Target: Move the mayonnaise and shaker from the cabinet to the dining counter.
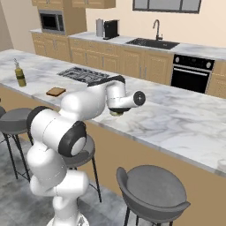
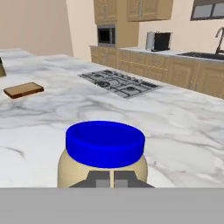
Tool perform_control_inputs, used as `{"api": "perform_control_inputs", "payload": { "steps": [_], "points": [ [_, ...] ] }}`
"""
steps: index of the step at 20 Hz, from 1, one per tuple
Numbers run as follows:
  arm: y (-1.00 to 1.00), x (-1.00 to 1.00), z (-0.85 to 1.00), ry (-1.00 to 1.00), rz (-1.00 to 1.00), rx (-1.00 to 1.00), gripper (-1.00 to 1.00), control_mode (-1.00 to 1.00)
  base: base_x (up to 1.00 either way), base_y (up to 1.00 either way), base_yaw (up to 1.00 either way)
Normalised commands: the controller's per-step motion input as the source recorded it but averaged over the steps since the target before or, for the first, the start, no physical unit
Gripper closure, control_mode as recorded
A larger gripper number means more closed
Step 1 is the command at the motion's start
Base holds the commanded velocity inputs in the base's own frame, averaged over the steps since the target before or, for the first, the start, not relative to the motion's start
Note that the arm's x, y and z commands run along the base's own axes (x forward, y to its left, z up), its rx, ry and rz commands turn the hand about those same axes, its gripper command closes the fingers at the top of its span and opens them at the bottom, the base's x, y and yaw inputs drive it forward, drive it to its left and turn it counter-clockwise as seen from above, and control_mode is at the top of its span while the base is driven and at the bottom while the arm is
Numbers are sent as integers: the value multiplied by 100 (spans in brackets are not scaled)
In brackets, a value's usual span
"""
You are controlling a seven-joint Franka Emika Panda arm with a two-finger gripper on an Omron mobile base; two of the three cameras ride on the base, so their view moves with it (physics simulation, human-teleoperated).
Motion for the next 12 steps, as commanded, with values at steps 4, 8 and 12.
{"api": "perform_control_inputs", "payload": {
  "steps": [4,8,12],
  "points": [
    [0,-9,-28,-2,0,0,100,-100,0,0,0],
    [0,-18,-26,-7,0,0,-100,-100,0,0,0],
    [-2,-1,-4,-11,0,0,-100,-100,0,0,0]
  ]
}}
